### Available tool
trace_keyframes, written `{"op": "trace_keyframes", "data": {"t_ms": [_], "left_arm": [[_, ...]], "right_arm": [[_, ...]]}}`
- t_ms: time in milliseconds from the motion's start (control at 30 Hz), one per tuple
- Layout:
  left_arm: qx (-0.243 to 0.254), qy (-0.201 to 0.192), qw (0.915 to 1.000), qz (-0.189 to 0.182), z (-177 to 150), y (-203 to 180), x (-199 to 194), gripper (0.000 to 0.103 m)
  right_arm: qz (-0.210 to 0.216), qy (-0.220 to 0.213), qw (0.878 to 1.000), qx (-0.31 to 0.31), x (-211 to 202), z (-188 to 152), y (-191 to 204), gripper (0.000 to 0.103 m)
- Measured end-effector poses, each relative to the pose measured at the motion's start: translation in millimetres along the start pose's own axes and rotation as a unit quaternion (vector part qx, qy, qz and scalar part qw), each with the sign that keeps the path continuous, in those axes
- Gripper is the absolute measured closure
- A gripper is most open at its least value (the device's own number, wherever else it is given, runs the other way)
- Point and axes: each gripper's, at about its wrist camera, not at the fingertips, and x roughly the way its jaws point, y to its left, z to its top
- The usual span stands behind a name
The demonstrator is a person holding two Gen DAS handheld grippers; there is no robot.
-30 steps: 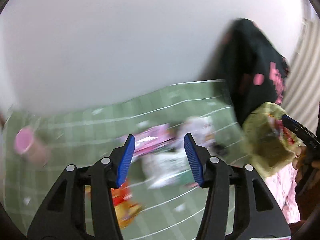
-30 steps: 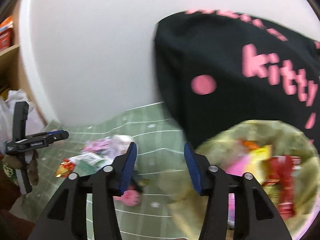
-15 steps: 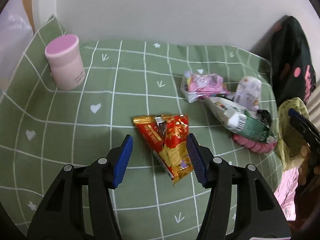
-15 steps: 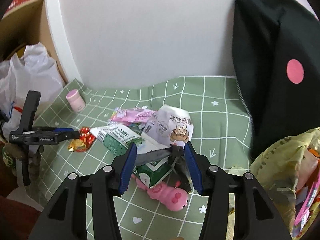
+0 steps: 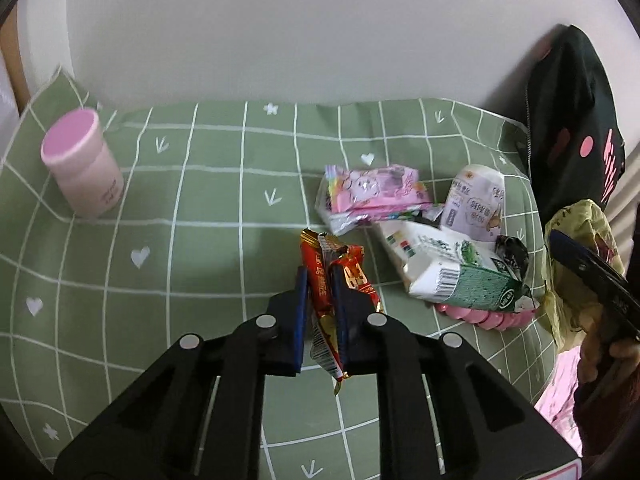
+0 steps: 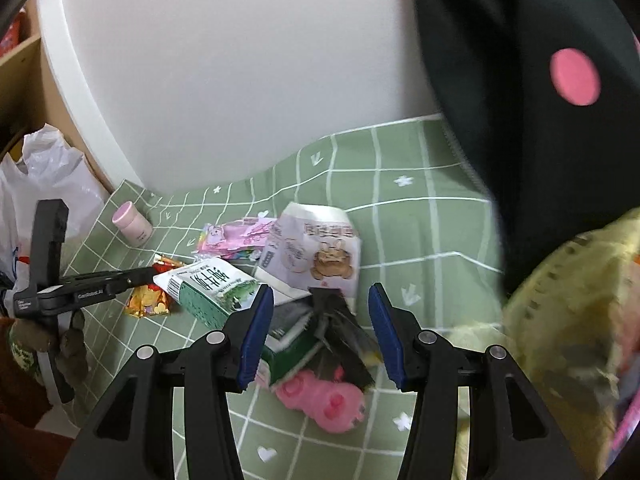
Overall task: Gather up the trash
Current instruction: 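Grasp the red-gold wrapper with the left gripper while the right grasps a clear wrapper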
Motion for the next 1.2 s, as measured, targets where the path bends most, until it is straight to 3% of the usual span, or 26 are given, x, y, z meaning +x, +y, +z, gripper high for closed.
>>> {"op": "trace_keyframes", "data": {"t_ms": [133,300,367,400,800,933,967,1000,1033,1200], "left_arm": [[-0.006,-0.007,1.0,-0.002,3,7,-6,0.091],[-0.018,-0.026,0.9995,-0.006,9,17,-17,0.091],[-0.015,-0.034,0.9993,-0.01,13,16,-20,0.091],[-0.013,-0.038,0.9991,-0.011,15,14,-21,0.091],[0.032,-0.054,0.9972,-0.04,23,-18,-25,0.091],[0.046,-0.058,0.9962,-0.045,26,-27,-26,0.091],[0.048,-0.059,0.9961,-0.046,26,-28,-26,0.091],[0.048,-0.059,0.996,-0.047,26,-28,-26,0.091],[0.049,-0.059,0.996,-0.047,26,-28,-26,0.091],[0.04,-0.052,0.9968,-0.046,24,-23,-23,0.091]], "right_arm": [[0.009,0.038,0.999,0.014,29,-2,1,0.058],[-0.004,0.069,0.997,0.03,36,-14,-2,0.074],[-0.012,0.067,0.997,0.032,31,-16,-3,0.09],[-0.018,0.065,0.997,0.031,29,-17,-4,0.092],[-0.054,0.011,0.998,0.034,-6,-10,-5,0.092],[-0.035,0.016,0.999,0.029,5,-10,0,0.091],[-0.047,0.017,0.998,0.027,8,-10,1,0.086],[-0.056,0.016,0.998,0.025,8,-10,2,0.07],[-0.058,0.01,0.998,0.021,6,-10,3,0.063],[-0.063,-0.006,0.998,0.013,-12,-14,-2,0.061]]}}
